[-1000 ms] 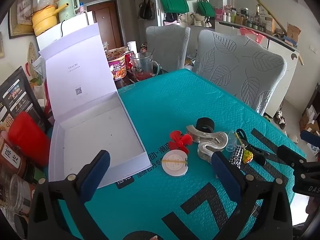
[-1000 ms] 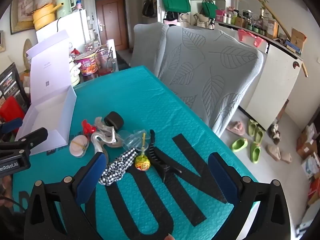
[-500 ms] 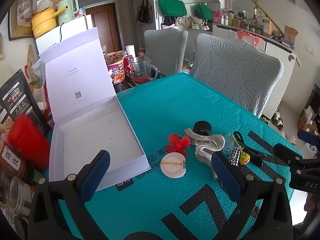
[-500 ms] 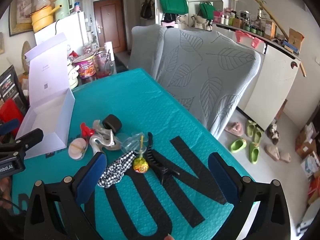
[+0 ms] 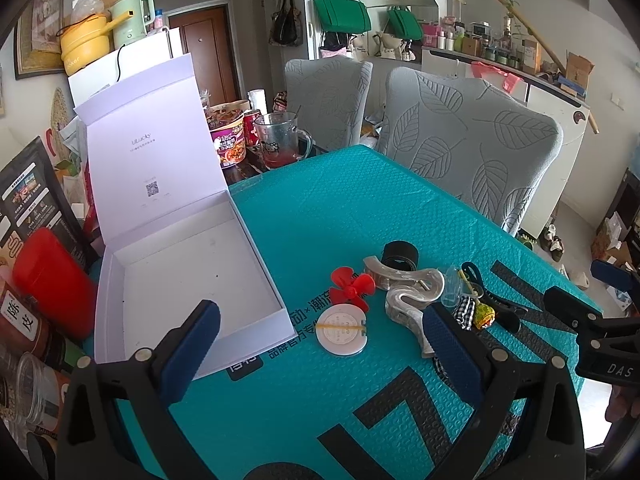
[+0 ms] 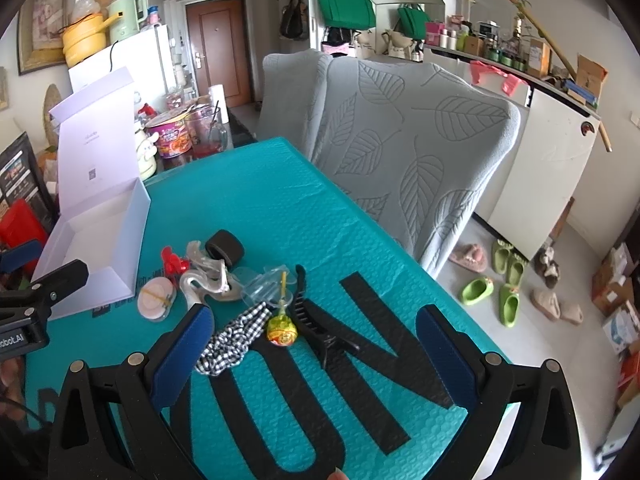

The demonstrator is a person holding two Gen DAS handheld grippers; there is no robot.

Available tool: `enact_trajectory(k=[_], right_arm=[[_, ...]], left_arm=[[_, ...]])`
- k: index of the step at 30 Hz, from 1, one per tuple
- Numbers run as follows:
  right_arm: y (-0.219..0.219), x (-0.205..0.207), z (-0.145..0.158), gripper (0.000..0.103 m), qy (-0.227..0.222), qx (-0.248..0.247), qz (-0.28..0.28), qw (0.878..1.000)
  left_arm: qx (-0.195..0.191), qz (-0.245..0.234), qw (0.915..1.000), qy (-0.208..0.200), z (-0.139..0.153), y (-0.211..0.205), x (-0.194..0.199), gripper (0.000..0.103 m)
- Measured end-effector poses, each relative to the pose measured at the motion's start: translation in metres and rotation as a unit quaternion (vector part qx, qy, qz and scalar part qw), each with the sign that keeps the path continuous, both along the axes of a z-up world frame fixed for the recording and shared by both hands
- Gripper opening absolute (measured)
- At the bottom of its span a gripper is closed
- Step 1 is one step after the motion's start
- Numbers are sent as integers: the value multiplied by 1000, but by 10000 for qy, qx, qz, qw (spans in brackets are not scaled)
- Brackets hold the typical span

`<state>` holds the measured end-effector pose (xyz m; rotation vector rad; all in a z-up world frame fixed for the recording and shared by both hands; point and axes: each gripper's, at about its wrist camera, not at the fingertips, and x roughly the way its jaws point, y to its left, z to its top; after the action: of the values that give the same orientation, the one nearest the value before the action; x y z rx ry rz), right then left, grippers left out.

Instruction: Organize rigid objects

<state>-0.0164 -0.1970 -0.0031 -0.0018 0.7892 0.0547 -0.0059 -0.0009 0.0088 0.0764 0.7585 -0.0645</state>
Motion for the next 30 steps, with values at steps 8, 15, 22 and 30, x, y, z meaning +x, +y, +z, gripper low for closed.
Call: enact_trajectory(k=[8, 15, 22, 30], right_arm=[[-3, 0, -3, 103, 32, 50, 1, 10000], [-2, 1, -3, 103, 28, 43, 17, 10000], [-1, 1, -5, 103, 27, 40, 16, 10000], [-3, -1, -5, 103, 11, 35, -9, 10000]], left_arm=[[-2, -13, 10000, 14, 0, 1, 1, 103], [-4, -17, 10000, -1, 0, 0, 0, 103], [-24, -44, 10000, 21, 0, -2, -1, 103], [-40, -100, 9999, 21, 0, -4, -4, 103]])
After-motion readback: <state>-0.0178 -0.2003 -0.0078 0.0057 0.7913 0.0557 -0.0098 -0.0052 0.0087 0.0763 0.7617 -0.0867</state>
